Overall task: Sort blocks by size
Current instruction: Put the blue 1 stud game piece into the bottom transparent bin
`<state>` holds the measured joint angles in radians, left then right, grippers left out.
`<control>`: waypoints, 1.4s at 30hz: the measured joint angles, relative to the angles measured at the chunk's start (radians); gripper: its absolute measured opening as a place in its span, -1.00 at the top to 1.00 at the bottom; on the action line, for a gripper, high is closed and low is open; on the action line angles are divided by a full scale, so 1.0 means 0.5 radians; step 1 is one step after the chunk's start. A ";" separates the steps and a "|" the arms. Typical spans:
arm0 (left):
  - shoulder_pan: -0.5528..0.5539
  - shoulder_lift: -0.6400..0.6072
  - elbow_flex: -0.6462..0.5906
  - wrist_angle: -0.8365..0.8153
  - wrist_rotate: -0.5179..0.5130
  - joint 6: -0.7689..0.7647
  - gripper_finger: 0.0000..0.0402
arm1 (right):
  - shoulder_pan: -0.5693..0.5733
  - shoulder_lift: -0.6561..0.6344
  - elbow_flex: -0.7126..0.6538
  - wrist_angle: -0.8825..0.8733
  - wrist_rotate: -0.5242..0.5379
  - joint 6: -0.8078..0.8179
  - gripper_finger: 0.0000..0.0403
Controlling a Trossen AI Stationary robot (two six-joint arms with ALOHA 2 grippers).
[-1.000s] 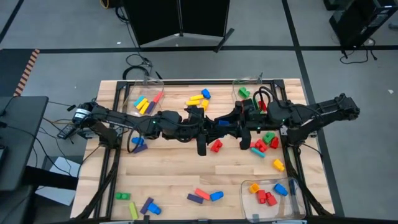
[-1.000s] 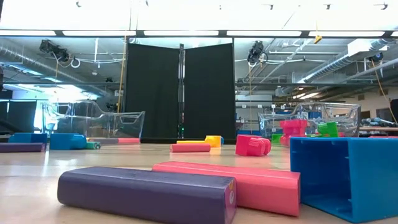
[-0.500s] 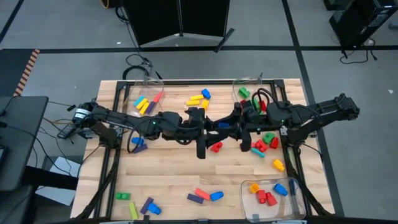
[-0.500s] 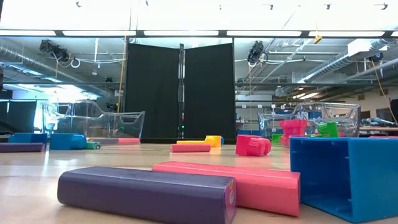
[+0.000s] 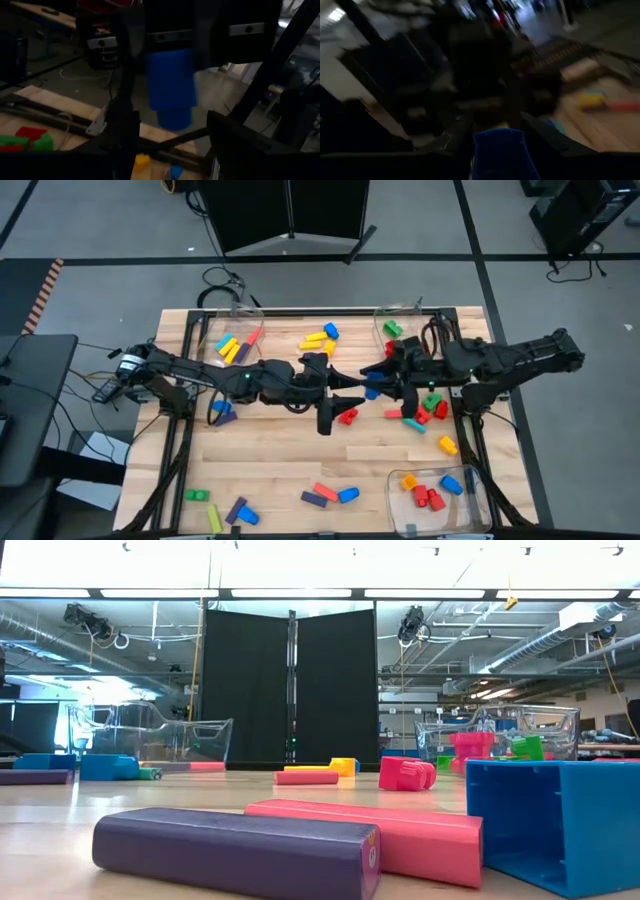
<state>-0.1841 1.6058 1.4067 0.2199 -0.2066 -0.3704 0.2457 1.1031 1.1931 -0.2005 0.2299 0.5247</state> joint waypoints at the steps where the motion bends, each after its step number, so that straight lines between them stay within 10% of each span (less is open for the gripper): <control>1: 0.000 -0.012 0.000 -0.040 0.000 0.001 -0.17 | 0.017 -0.023 0.000 -0.084 0.026 0.037 0.28; 11: -0.012 -0.170 0.000 -0.610 -0.071 0.044 -0.17 | 0.413 -0.185 0.000 -0.939 0.368 0.787 0.29; 21: -0.016 -0.181 -0.015 -0.946 -0.093 -0.062 -0.17 | 0.974 -0.019 0.000 -1.624 0.390 2.237 0.29; 33: -0.068 -0.180 -0.261 -0.928 -0.111 0.008 -0.18 | 1.542 0.606 0.000 -1.494 0.229 3.566 0.29; 42: -0.068 -0.180 -0.310 -0.973 -0.107 0.003 -0.18 | 1.477 1.096 0.219 -1.436 -0.086 3.642 0.29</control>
<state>-0.2180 1.5159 1.2518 -0.2667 -0.2601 -0.3691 0.9842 1.6513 1.3024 -0.9183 0.1867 2.3456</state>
